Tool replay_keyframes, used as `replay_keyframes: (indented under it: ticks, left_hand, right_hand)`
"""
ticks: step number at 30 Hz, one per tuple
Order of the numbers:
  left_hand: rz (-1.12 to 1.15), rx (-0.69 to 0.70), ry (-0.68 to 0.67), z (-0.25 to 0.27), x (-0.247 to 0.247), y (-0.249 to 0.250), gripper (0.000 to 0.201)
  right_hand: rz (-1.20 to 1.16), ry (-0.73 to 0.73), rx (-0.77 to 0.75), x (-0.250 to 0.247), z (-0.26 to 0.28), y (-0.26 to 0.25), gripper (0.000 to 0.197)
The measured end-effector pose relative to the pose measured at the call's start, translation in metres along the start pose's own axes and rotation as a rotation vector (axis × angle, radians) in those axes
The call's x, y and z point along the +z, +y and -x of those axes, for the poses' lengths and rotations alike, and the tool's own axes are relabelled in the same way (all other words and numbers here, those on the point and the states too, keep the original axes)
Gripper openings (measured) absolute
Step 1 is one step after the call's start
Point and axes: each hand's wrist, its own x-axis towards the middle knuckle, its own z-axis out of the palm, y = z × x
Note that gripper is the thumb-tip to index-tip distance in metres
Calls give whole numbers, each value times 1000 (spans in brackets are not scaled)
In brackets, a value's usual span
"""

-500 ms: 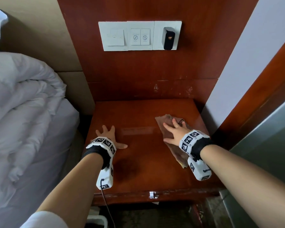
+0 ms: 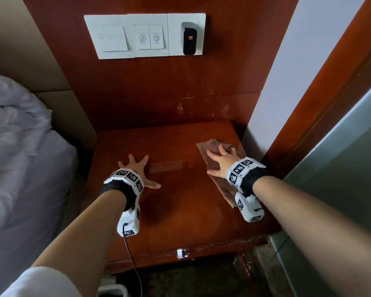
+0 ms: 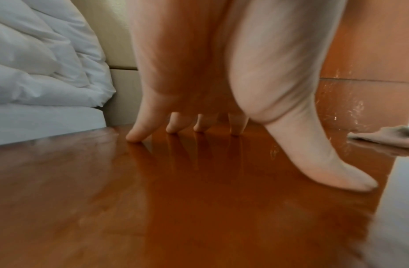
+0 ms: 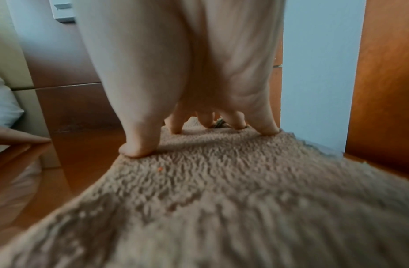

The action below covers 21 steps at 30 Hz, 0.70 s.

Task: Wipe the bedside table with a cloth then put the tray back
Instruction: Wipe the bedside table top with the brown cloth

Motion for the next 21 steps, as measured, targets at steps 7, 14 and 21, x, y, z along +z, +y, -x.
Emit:
replay_keyframes:
  ticks: [7, 14, 21]
  left_hand:
    - [-9, 4, -1, -3, 0, 1, 116]
    - [-3, 11, 2, -9, -1, -1, 118]
    - [-11, 15, -2, -18, -4, -1, 120]
  right_hand:
    - [15, 17, 21, -9, -20, -1, 74]
    - [49, 23, 32, -25, -45, -7, 74]
    - [86, 46, 35, -39, -72, -8, 74]
